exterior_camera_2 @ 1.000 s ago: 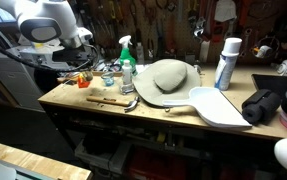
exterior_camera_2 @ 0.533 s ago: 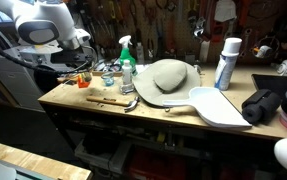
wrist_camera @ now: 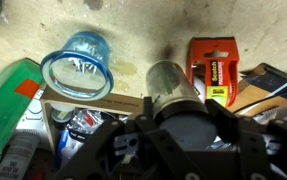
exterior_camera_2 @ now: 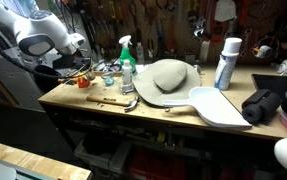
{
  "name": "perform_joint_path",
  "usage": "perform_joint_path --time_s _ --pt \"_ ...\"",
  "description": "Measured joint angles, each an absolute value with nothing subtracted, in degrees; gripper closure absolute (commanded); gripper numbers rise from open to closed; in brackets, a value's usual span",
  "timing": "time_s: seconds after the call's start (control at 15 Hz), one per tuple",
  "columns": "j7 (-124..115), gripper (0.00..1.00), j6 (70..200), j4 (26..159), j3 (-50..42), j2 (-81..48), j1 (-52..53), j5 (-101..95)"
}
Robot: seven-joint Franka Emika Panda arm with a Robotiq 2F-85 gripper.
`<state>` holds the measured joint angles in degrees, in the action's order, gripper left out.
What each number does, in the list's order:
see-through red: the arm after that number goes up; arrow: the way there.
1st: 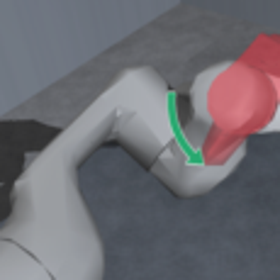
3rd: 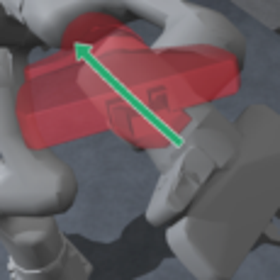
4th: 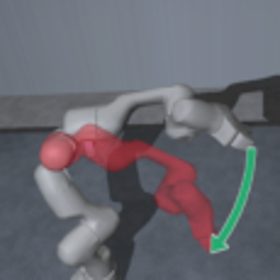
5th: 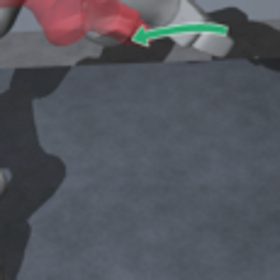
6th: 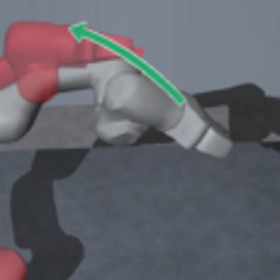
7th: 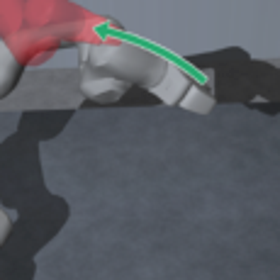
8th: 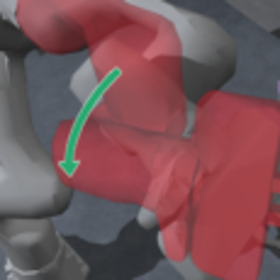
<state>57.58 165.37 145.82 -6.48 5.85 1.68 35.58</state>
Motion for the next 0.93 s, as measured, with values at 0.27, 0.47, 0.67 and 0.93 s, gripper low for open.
perform_joint_path --time_s 0.27,0.47,0.67,0.93 --pt "48.25 0.70 170.31 145.00 -4.85 1.66 1.03 24.28" --pt "37.26 0.70 169.59 142.67 -4.79 -1.63 0.35 12.81" --pt "28.47 0.70 162.42 137.97 -4.46 -2.81 0.12 6.47" --pt "23.25 0.45 147.93 129.38 -3.64 -2.66 0.10 4.90"
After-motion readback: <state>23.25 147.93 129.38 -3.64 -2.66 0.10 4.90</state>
